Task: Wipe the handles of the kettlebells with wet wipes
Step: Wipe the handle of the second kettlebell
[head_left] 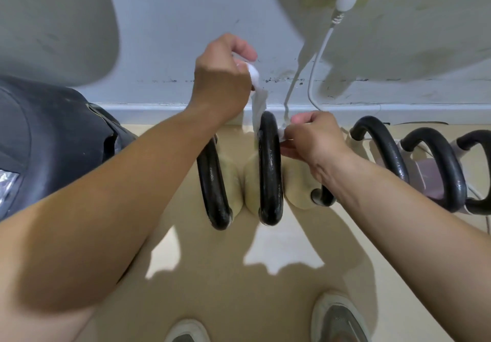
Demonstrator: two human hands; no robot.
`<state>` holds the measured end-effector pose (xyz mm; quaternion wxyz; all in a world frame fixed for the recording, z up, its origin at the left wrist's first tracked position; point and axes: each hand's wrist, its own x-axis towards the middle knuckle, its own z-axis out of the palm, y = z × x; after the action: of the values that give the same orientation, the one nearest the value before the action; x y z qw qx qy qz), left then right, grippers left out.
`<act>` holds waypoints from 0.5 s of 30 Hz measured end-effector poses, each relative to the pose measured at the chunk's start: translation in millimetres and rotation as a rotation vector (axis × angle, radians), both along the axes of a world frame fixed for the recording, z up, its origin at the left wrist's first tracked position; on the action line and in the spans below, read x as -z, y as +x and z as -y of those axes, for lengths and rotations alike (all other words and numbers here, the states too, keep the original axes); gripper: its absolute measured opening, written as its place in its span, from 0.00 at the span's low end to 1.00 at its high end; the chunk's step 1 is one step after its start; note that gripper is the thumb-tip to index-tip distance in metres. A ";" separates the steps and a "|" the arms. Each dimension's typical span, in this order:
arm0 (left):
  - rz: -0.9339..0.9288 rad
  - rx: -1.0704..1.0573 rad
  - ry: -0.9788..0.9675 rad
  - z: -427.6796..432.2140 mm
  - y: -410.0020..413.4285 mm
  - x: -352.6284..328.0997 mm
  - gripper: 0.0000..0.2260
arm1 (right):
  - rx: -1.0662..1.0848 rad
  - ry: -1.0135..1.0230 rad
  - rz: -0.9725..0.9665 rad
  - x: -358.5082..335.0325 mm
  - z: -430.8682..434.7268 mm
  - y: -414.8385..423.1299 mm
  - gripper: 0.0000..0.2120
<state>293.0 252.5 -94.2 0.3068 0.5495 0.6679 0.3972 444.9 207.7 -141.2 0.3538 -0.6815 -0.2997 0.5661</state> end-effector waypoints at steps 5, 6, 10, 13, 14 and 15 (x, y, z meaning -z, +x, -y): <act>-0.510 0.129 -0.099 5.1 -19.6 39.1 0.14 | 0.096 0.151 0.137 -20.3 -15.9 4.6 0.11; -0.692 0.197 -0.118 9.2 -20.3 47.3 0.14 | 0.149 0.188 0.143 -26.9 -22.4 7.0 0.13; -0.927 0.300 -0.153 14.0 -5.9 53.2 0.13 | 0.199 0.317 0.138 -34.7 -29.9 3.6 0.14; -0.920 0.081 -0.030 -5.5 -15.5 43.1 0.13 | 0.116 0.236 0.144 -15.4 -14.0 -2.8 0.14; -0.913 0.013 -0.042 -12.7 -19.6 36.9 0.13 | 0.114 0.179 0.115 -6.2 -11.0 -2.6 0.13; -0.923 -0.038 -0.059 -17.3 -22.4 31.1 0.14 | 0.118 0.126 0.078 1.2 -8.8 -1.9 0.12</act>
<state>270.6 269.8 -125.3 -0.0145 0.6476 0.7556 0.0975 443.0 216.5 -142.3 0.4167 -0.6960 -0.3074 0.4973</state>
